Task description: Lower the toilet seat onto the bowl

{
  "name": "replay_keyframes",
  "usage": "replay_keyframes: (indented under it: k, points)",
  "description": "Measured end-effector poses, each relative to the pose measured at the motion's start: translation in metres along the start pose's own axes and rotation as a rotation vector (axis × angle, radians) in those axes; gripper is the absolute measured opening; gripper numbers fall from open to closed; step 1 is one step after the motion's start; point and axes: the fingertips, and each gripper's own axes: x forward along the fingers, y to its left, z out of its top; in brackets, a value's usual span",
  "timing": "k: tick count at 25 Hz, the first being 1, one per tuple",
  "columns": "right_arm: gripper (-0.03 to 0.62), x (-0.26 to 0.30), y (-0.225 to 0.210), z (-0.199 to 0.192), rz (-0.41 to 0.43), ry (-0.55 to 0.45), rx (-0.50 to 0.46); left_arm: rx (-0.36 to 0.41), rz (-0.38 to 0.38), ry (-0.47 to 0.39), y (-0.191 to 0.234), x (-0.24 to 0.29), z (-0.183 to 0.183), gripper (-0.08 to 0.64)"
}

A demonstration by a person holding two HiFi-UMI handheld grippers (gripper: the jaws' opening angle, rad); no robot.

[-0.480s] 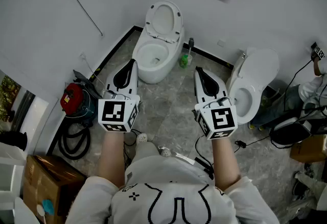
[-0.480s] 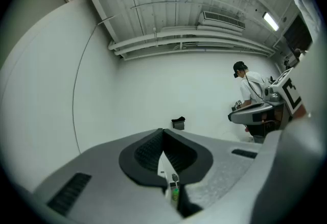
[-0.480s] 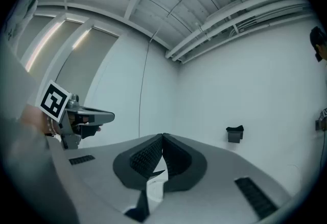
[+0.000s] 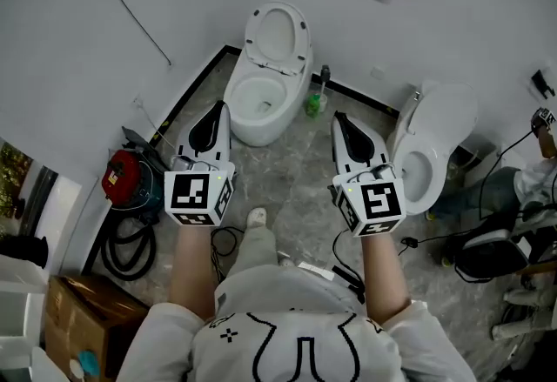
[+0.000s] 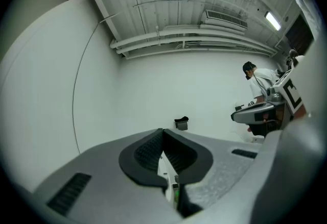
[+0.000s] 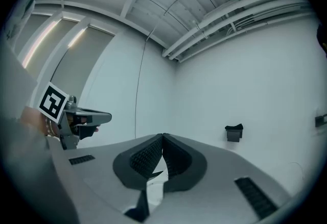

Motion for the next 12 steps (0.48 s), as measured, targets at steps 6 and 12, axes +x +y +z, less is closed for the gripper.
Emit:
replay_keyframes:
  k: [6,12]
  points:
    - [0.026,0.053,-0.014,-0.007,-0.016,0.018,0.012,-0.021,0.009,0.002,0.037,0.044,-0.012,0.009]
    - [0.026,0.118,-0.029,-0.024,-0.036,0.055,0.020,-0.066,0.003,0.044,0.078,0.102,-0.042,0.009]
